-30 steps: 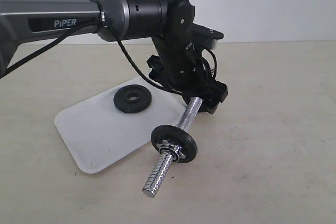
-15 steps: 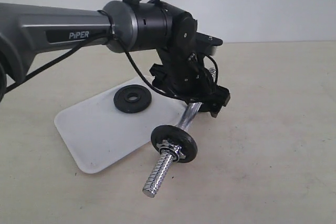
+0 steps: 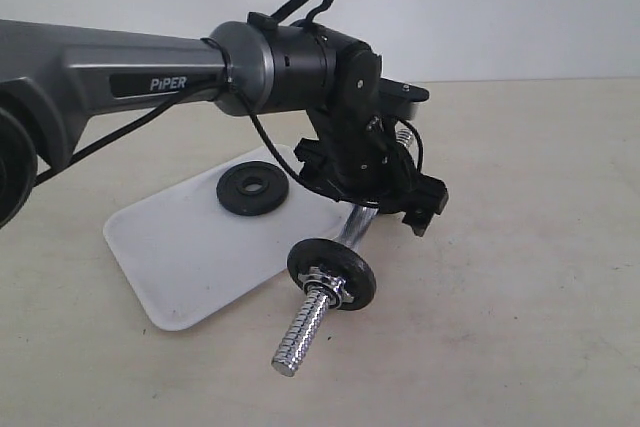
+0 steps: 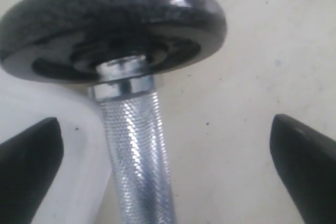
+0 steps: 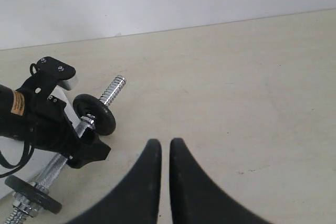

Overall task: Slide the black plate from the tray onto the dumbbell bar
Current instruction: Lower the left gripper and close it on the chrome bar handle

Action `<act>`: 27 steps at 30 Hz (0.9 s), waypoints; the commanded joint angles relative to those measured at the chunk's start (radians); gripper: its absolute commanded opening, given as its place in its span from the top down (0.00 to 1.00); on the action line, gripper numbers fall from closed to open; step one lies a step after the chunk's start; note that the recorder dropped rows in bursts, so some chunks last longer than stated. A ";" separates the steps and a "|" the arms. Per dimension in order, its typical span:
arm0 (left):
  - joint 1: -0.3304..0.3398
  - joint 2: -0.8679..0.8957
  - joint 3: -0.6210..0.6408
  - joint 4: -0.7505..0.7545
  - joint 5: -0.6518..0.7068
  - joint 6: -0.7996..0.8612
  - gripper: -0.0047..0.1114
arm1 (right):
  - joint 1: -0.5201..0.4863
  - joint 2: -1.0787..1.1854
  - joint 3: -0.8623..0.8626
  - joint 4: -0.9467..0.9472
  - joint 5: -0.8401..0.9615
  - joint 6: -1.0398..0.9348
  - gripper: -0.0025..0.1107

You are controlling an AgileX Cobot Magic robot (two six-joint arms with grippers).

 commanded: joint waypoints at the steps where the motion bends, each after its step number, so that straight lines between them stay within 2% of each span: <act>1: -0.048 -0.004 -0.004 -0.015 -0.057 -0.009 0.02 | 0.000 0.001 0.006 -0.007 -0.017 -0.008 0.94; 6: -0.087 -0.004 -0.004 -0.015 -0.092 -0.009 0.02 | 0.000 0.001 0.006 -0.007 -0.013 -0.008 0.94; 9: -0.087 -0.004 -0.004 -0.011 -0.095 -0.012 0.02 | 0.000 0.001 0.006 -0.007 0.005 -0.008 0.94; 19: -0.094 0.076 -0.004 -0.007 -0.020 -0.012 0.02 | 0.000 0.001 0.006 -0.007 0.012 -0.008 0.94; 27: -0.116 0.075 -0.005 -0.011 -0.050 -0.012 0.09 | 0.000 0.001 0.006 -0.007 0.010 -0.008 0.94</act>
